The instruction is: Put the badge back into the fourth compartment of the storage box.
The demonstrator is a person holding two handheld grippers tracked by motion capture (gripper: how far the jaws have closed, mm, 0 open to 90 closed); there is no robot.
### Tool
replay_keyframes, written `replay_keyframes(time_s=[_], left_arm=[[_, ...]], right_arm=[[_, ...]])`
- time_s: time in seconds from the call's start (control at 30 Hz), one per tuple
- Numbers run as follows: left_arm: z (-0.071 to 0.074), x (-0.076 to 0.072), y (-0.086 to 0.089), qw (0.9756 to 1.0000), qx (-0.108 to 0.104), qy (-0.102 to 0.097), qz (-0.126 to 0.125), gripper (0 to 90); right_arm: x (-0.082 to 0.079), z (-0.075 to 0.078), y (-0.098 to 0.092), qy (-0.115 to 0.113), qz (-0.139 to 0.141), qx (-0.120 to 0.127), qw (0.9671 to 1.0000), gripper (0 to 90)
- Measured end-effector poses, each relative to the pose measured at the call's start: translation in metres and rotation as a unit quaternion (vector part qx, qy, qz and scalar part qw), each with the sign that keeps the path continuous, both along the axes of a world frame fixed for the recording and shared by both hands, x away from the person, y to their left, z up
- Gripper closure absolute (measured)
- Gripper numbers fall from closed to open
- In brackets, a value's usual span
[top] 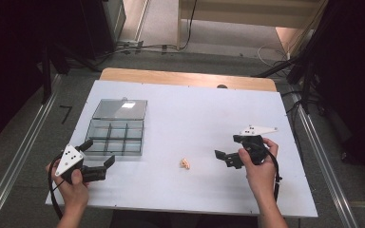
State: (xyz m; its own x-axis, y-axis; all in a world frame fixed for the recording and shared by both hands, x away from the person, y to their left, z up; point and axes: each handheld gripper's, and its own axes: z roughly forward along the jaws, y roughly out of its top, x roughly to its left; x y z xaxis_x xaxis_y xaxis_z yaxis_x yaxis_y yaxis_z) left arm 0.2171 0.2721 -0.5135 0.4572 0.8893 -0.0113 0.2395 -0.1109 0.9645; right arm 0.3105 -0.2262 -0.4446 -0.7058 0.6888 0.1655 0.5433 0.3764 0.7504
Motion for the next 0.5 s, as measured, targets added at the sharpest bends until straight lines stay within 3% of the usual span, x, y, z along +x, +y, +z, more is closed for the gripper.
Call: replay_keyframes(time_s=[0.27, 0.37, 0.47, 0.5], left_arm=[[0.000, -0.001, 0.000, 1.0000, 0.003, 0.000, -0.001, 1.8], [0.000, -0.001, 0.000, 1.0000, 0.002, -0.001, -0.002, 1.8], [0.000, 0.000, 0.000, 1.0000, 0.002, -0.001, -0.002, 1.8], [0.000, 0.000, 0.000, 1.0000, 0.003, 0.000, -0.002, 1.8]], right_arm=[[0.001, 0.002, 0.020, 0.013, 0.011, -0.013, 0.9998, 0.0], [0.000, 0.003, 0.027, 0.014, 0.005, -0.016, 0.9998, 6.4], [-0.001, 0.002, 0.033, 0.021, 0.010, -0.016, 0.9996, 6.6], [-0.001, 0.000, 0.041, 0.028, 0.007, -0.028, 0.9992, 12.1]])
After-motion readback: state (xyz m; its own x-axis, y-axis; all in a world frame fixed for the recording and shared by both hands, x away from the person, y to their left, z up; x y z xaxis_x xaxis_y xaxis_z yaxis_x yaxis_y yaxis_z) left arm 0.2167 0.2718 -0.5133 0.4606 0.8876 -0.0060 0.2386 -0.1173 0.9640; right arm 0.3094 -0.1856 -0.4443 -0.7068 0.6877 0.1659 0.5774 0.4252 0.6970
